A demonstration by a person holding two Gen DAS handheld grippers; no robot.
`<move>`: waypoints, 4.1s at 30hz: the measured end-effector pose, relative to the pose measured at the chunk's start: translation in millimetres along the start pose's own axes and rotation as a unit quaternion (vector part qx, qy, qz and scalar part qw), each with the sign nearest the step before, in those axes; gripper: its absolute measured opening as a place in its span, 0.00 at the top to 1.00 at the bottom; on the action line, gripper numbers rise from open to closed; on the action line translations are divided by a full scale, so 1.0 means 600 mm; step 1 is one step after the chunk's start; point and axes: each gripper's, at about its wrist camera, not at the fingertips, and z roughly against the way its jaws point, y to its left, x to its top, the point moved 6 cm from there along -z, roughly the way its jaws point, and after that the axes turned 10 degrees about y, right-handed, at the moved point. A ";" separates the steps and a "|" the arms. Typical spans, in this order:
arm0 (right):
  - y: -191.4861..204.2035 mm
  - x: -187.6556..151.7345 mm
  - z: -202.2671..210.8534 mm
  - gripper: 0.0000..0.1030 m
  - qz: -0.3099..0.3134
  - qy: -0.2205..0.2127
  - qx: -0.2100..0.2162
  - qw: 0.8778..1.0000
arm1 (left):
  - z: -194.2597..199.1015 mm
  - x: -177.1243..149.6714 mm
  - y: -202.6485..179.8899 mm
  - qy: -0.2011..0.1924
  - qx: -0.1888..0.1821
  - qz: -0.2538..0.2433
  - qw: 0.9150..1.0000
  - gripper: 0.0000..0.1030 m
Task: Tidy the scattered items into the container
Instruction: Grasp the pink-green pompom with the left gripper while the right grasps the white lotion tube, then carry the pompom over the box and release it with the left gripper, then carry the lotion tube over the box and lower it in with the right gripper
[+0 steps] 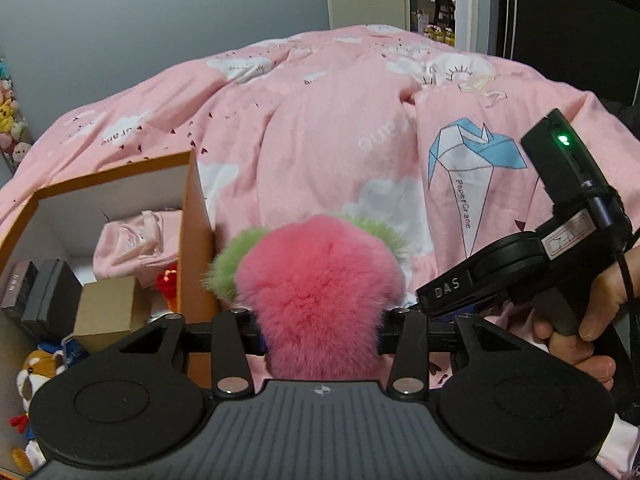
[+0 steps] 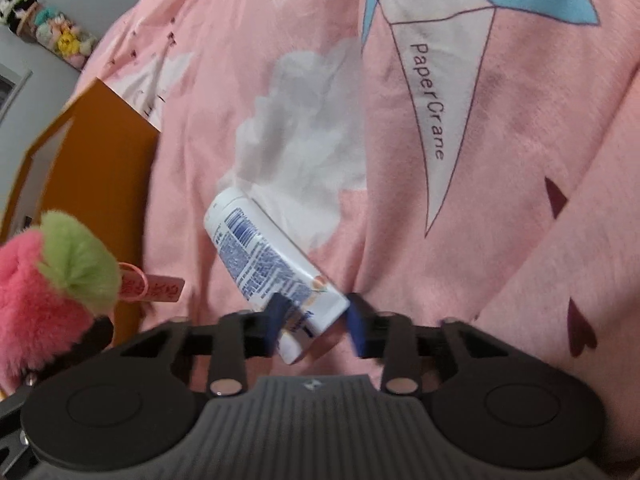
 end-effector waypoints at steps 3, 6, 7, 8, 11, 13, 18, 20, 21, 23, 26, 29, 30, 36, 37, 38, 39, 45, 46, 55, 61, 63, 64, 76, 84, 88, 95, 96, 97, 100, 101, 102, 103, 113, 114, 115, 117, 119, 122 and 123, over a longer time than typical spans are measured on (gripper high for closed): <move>0.020 -0.005 0.023 0.82 0.014 -0.024 0.014 1.000 | 0.012 0.003 0.011 -0.004 0.007 0.009 1.000 0.53; 0.046 -0.010 0.046 0.82 0.027 -0.052 0.030 0.998 | 0.029 0.009 0.024 -0.014 0.012 0.019 1.000 0.53; 0.057 -0.008 0.049 0.82 0.035 -0.059 0.033 0.997 | 0.036 0.011 0.029 -0.018 0.013 0.023 0.999 0.53; 0.069 -0.008 0.052 0.82 0.045 -0.064 0.035 0.996 | 0.042 0.013 0.035 -0.021 0.013 0.027 0.999 0.53; 0.100 -0.006 0.047 0.82 0.072 -0.065 0.029 0.995 | 0.060 0.016 0.054 -0.032 0.018 0.043 0.998 0.53; 0.114 -0.009 0.033 0.82 0.080 -0.053 0.030 0.995 | 0.071 0.015 0.071 -0.039 0.028 0.054 0.997 0.52; 0.126 -0.029 -0.026 0.80 0.074 0.007 0.036 0.997 | 0.087 0.005 0.118 -0.043 0.056 0.083 0.994 0.52; 0.123 -0.035 -0.043 0.77 0.069 0.025 0.034 0.997 | 0.092 0.001 0.135 -0.044 0.068 0.092 0.993 0.52; 0.121 -0.036 -0.052 0.74 0.064 0.034 0.036 0.997 | 0.094 -0.001 0.143 -0.044 0.074 0.095 0.992 0.52; 0.119 -0.038 -0.066 0.69 0.055 0.051 0.042 0.996 | 0.098 -0.005 0.157 -0.044 0.082 0.100 0.991 0.52; 0.124 -0.041 -0.076 0.55 0.050 0.055 0.049 0.996 | 0.103 -0.013 0.176 -0.043 0.093 0.105 0.989 0.52; 0.131 -0.043 -0.082 0.53 0.054 0.052 0.044 0.996 | 0.108 -0.017 0.196 -0.043 0.103 0.114 0.987 0.52; 0.133 -0.044 -0.082 0.57 0.057 0.049 0.038 0.996 | 0.110 -0.018 0.203 -0.044 0.108 0.115 0.986 0.52; 0.127 -0.048 -0.043 0.81 0.046 0.017 0.050 0.998 | 0.121 -0.028 0.243 -0.037 0.131 0.116 0.984 0.52; 0.126 -0.048 -0.032 0.83 0.046 0.007 0.049 0.998 | 0.122 -0.029 0.251 -0.035 0.130 0.118 0.984 0.52; 0.125 -0.047 -0.017 0.84 0.048 -0.006 0.048 0.998 | 0.123 -0.030 0.258 -0.033 0.130 0.120 0.984 0.52; 0.125 -0.046 -0.001 0.85 0.050 -0.020 0.047 0.997 | 0.124 -0.030 0.265 -0.032 0.132 0.122 0.983 0.52; 0.126 -0.025 0.094 0.90 0.081 -0.080 0.038 0.993 | 0.132 -0.026 0.296 -0.034 0.139 0.123 0.982 0.52; 0.126 -0.018 0.100 0.91 0.085 -0.080 0.038 0.992 | 0.132 -0.023 0.299 -0.033 0.135 0.123 0.983 0.52; 0.163 0.017 0.054 0.92 0.117 -0.092 0.001 0.989 | 0.106 0.053 0.345 -0.013 0.116 0.074 0.990 0.52; 0.178 0.019 0.047 0.91 0.134 -0.101 -0.011 0.986 | 0.036 0.115 0.367 0.052 0.075 0.055 0.994 0.52; 0.177 0.020 0.047 0.91 0.134 -0.102 -0.012 0.986 | 0.008 0.130 0.373 0.074 0.065 0.048 0.994 0.52; 0.176 0.021 0.047 0.91 0.131 -0.102 -0.012 0.986 | -0.005 0.133 0.375 0.084 0.063 0.046 0.993 0.52; 0.159 0.012 0.040 0.86 0.105 -0.090 -0.019 0.990 | -0.102 0.131 0.401 0.155 0.097 0.028 0.983 0.50; 0.155 -0.004 0.042 0.78 0.096 -0.076 -0.025 0.992 | -0.108 0.124 0.405 0.149 0.101 0.022 0.984 0.43; 0.151 -0.014 0.041 0.71 0.088 -0.066 -0.023 0.994 | -0.097 0.126 0.406 0.132 0.103 0.019 0.986 0.43; 0.146 -0.028 0.048 0.69 0.084 -0.059 -0.024 0.994 | -0.059 0.135 0.408 0.102 0.106 0.034 0.988 0.44; 0.145 -0.030 0.049 0.69 0.084 -0.058 -0.024 0.995 | -0.050 0.135 0.405 0.096 0.106 0.035 0.989 0.45; 0.143 -0.032 0.050 0.69 0.083 -0.057 -0.024 0.995 | -0.041 0.134 0.401 0.090 0.107 0.034 0.990 0.45; 0.138 -0.038 0.052 0.72 0.081 -0.056 -0.026 0.995 | -0.014 0.128 0.379 0.070 0.109 0.023 0.991 0.45; 0.137 -0.040 0.053 0.74 0.080 -0.057 -0.028 0.995 | -0.006 0.125 0.371 0.065 0.108 0.021 0.992 0.45; 0.135 -0.041 0.053 0.79 0.080 -0.057 -0.029 0.995 | 0.001 0.121 0.363 0.062 0.105 0.019 0.992 0.45; 0.135 -0.041 0.054 0.84 0.080 -0.057 -0.029 0.995 | 0.009 0.117 0.355 0.059 0.100 0.020 0.993 0.45; 0.169 -0.032 0.092 0.95 0.123 -0.094 -0.021 0.988 | 0.052 0.047 0.323 0.060 0.108 0.051 0.991 0.59; 0.176 -0.029 0.100 0.95 0.129 -0.099 -0.018 0.987 | 0.055 0.039 0.324 0.062 0.111 0.056 0.990 0.59; 0.182 -0.025 0.108 0.95 0.133 -0.104 -0.014 0.986 | 0.059 0.031 0.327 0.063 0.113 0.064 0.990 0.59; 0.196 -0.017 0.126 0.95 0.138 -0.111 0.001 0.984 | 0.066 0.015 0.330 0.063 0.111 0.078 0.989 0.59; 0.210 -0.010 0.145 0.95 0.141 -0.119 0.018 0.983 | 0.073 0.001 0.334 0.064 0.107 0.091 0.988 0.59; 0.233 -0.001 0.178 0.95 0.152 -0.138 0.034 0.978 | 0.082 -0.019 0.337 0.067 0.108 0.104 0.986 0.59; 0.241 0.002 0.188 0.95 0.156 -0.144 0.039 0.977 | 0.085 -0.025 0.337 0.067 0.110 0.106 0.986 0.59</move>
